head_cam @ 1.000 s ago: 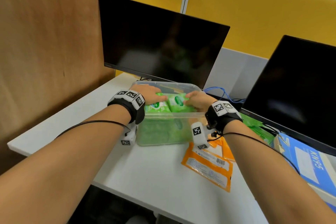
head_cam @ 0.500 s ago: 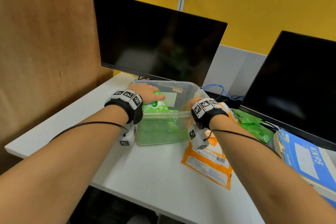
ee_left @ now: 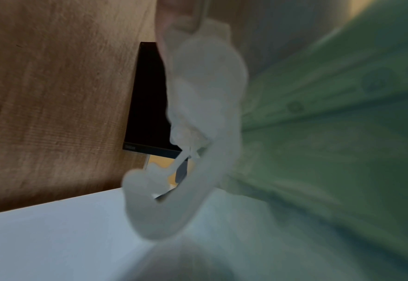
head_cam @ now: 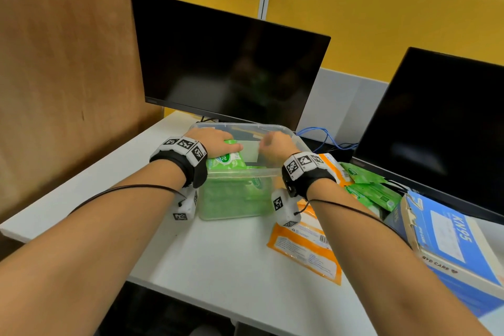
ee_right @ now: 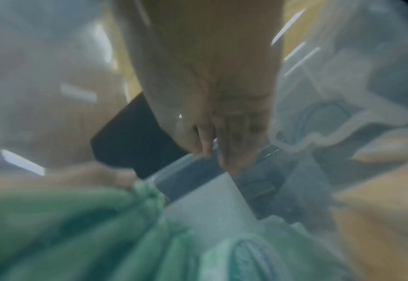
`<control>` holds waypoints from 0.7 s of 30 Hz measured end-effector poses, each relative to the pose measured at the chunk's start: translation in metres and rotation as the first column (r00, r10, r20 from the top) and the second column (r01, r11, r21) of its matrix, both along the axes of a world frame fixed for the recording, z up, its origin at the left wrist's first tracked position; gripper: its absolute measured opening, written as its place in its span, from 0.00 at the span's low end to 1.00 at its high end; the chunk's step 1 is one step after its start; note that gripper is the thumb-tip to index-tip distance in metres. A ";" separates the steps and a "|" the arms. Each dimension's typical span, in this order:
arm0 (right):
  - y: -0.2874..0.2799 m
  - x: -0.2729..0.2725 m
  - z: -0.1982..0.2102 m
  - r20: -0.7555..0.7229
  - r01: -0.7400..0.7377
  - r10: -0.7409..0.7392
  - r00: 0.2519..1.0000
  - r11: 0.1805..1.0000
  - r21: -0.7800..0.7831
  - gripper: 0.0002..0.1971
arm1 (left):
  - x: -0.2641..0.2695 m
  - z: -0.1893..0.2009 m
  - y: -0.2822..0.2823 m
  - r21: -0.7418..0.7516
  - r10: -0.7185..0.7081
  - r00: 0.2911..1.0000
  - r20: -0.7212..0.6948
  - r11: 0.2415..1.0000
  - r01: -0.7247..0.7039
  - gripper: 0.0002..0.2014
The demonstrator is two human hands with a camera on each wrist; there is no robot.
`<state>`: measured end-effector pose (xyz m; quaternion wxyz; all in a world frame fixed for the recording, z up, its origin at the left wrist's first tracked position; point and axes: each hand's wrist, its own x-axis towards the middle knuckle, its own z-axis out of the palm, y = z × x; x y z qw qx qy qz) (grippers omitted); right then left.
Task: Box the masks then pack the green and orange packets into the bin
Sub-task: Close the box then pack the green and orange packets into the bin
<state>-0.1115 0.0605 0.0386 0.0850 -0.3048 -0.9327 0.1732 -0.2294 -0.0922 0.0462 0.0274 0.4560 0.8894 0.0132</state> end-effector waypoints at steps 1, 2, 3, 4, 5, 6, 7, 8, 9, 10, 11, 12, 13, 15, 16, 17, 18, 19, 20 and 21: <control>-0.001 0.001 0.009 -0.253 0.055 -0.071 0.965 0.996 -0.069 0.10 | 0.000 0.000 0.000 0.001 -0.001 1.000 0.002 1.000 0.001 0.34; 0.001 0.011 0.020 -0.490 0.105 -0.148 0.859 0.988 -0.115 0.10 | 0.000 0.000 0.000 0.003 -0.004 1.000 0.000 1.000 0.004 0.34; 0.010 0.020 0.023 -0.639 0.174 -0.233 0.733 0.972 -0.156 0.10 | 0.000 0.000 0.000 0.004 -0.008 1.000 -0.001 1.000 0.008 0.33; 0.021 0.033 0.024 -0.701 0.259 -0.323 0.635 0.945 -0.201 0.11 | 0.000 0.000 0.000 0.005 -0.012 1.000 -0.002 1.000 0.012 0.33; 0.037 0.045 0.021 -0.689 0.360 -0.424 0.588 0.900 -0.247 0.12 | 0.000 -0.001 0.000 0.005 -0.017 1.000 0.001 1.000 0.017 0.33; 0.052 0.056 0.014 -0.628 0.451 -0.513 0.586 0.850 -0.274 0.13 | 0.000 0.000 0.000 0.005 -0.023 1.000 0.003 1.000 0.023 0.32; 0.067 0.065 0.004 -0.525 0.505 -0.561 0.640 0.822 -0.263 0.13 | 0.000 0.000 0.000 0.006 -0.029 1.000 0.003 1.000 0.029 0.32; 0.079 0.074 -0.007 -0.373 0.530 -0.569 0.733 0.822 -0.211 0.13 | 0.000 0.000 0.001 0.010 -0.035 0.999 0.002 0.999 0.035 0.31; 0.088 0.081 -0.019 -0.188 0.524 -0.542 0.819 0.840 -0.138 0.14 | -0.001 0.001 0.002 0.015 -0.040 0.999 -0.001 0.999 0.040 0.31; 0.097 0.088 -0.032 -0.014 0.500 -0.502 0.865 0.864 -0.063 0.15 | -0.002 0.000 0.002 0.020 -0.043 0.999 -0.004 0.999 0.043 0.31; 0.104 0.093 -0.042 0.112 0.477 -0.476 0.872 0.879 0.015 0.18 | -0.003 0.000 0.003 0.027 -0.045 0.999 -0.005 0.999 0.045 0.30; 0.111 0.096 -0.049 0.177 0.456 -0.464 0.868 0.886 0.086 0.20 | -0.003 0.000 0.003 0.035 -0.046 0.999 -0.005 0.998 0.046 0.30; 0.115 0.100 -0.053 0.195 0.452 -0.470 0.861 0.882 0.130 0.21 | -0.003 -0.001 0.003 0.042 -0.047 0.999 -0.004 0.998 0.047 0.29; 0.128 0.106 -0.058 0.217 0.489 -0.512 0.831 0.858 0.156 0.24 | -0.002 0.000 0.003 0.041 -0.045 0.999 -0.006 0.998 0.046 0.30; 0.133 0.108 -0.059 0.239 0.499 -0.520 0.820 0.854 0.144 0.27 | -0.001 0.000 0.003 0.036 -0.045 0.999 -0.009 0.998 0.045 0.30; 0.137 0.111 -0.061 0.274 0.505 -0.521 0.809 0.853 0.130 0.29 | -0.001 0.001 0.004 0.033 -0.043 0.999 -0.013 0.999 0.044 0.31; 0.143 0.111 -0.064 0.296 0.495 -0.505 0.810 0.861 0.115 0.29 | -0.002 0.001 0.005 0.030 -0.040 0.999 -0.019 0.999 0.040 0.31; 0.147 0.111 -0.065 0.302 0.477 -0.487 0.820 0.872 0.111 0.27 | -0.003 0.001 0.005 0.029 -0.040 0.999 -0.027 0.999 0.041 0.32; 0.152 0.113 -0.066 0.304 0.455 -0.468 0.830 0.883 0.117 0.23 | -0.003 0.000 0.006 0.031 -0.043 0.998 -0.035 0.999 0.044 0.32; 0.154 0.115 -0.066 0.309 0.447 -0.464 0.830 0.885 0.127 0.18 | -0.004 -0.001 0.007 0.031 -0.044 0.998 -0.039 0.998 0.046 0.32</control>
